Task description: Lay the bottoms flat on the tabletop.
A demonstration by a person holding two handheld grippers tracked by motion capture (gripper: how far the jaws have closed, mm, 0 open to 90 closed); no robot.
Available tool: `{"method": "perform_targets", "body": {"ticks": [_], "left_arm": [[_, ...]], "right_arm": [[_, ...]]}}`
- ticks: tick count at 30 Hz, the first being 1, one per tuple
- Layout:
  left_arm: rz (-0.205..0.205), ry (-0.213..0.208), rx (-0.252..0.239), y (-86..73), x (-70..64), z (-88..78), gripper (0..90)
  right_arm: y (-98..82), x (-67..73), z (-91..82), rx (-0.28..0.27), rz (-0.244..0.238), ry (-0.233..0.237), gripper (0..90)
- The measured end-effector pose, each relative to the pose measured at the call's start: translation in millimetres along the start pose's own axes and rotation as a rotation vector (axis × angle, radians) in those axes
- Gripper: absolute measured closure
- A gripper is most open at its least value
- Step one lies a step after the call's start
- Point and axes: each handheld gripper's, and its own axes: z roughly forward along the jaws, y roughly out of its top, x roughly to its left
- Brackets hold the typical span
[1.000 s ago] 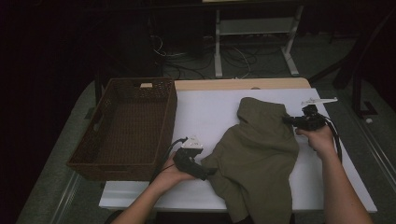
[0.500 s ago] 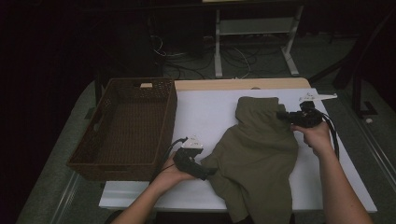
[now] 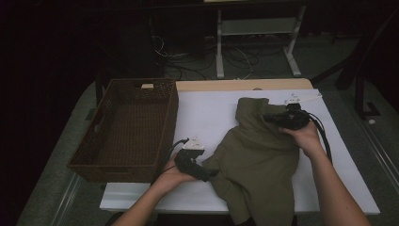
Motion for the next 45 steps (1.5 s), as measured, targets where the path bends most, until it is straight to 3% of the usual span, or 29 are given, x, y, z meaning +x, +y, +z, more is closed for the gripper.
{"method": "perform_targets", "body": {"ticks": [12,21,35,37,39,45], "left_arm": [[0.000,0.000,0.000,0.2,0.2,-0.7,0.9],[-0.002,-0.001,-0.005,0.3,0.1,-1.2,0.9],[-0.007,-0.001,-0.010,0.3,-0.9,-0.9,1.0],[-0.003,-0.001,-0.008,0.3,-0.9,-1.1,0.9],[-0.004,0.000,-0.009,0.5,-1.0,-1.3,0.9],[-0.012,-0.002,-0.016,1.2,-0.4,-2.9,0.9]], "right_arm": [[9.6,37.3,31.0,0.063,-0.097,0.081,88.7],[6.7,65.4,61.5,0.156,-0.166,0.127,88.7],[-8.3,83.6,93.8,0.292,-0.215,0.140,88.6],[-7.7,83.2,92.6,0.286,-0.211,0.140,86.4],[-6.1,82.4,88.8,0.271,-0.203,0.142,77.3],[1.5,75.4,63.2,0.171,-0.160,0.128,58.4]]}}
